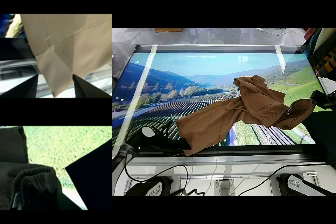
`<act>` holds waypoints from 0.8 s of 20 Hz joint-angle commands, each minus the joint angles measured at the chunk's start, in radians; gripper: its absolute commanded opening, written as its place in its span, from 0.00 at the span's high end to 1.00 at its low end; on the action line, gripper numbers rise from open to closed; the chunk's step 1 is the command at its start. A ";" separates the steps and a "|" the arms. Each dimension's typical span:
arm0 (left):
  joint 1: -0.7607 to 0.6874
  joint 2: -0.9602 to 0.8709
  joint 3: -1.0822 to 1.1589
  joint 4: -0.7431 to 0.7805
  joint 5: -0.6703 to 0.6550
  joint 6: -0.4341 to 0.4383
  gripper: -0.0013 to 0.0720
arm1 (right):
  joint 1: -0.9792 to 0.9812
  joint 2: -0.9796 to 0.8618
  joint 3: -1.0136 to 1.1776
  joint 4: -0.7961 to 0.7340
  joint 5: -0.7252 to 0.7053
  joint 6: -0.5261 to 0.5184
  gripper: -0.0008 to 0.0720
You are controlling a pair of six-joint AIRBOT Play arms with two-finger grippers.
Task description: Fold the clothes and pants, and hang the long-sleeved shirts on hangers.
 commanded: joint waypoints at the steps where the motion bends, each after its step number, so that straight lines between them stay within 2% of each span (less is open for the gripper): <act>1: 0.002 -0.042 -0.029 -0.043 0.035 0.079 0.36 | 0.000 -0.001 0.000 0.001 0.002 0.000 0.95; 6: 0.002 -0.045 -0.044 -0.227 0.095 0.250 0.36 | -0.001 -0.001 0.000 0.000 0.002 0.000 0.95; 7: 0.002 -0.045 -0.043 -0.230 0.115 0.255 0.36 | -0.001 -0.001 0.000 -0.003 0.002 0.000 0.95; 8: 0.003 -0.045 -0.042 -0.230 0.144 0.255 0.42 | -0.001 -0.001 0.000 -0.006 0.002 -0.001 0.96; 10: 0.004 -0.045 -0.039 -0.231 0.187 0.255 0.94 | -0.001 0.000 0.000 -0.011 0.002 -0.001 0.95; 16: 0.057 -0.045 0.120 -0.230 0.192 0.262 0.96 | -0.001 0.002 0.005 0.014 -0.014 0.000 0.95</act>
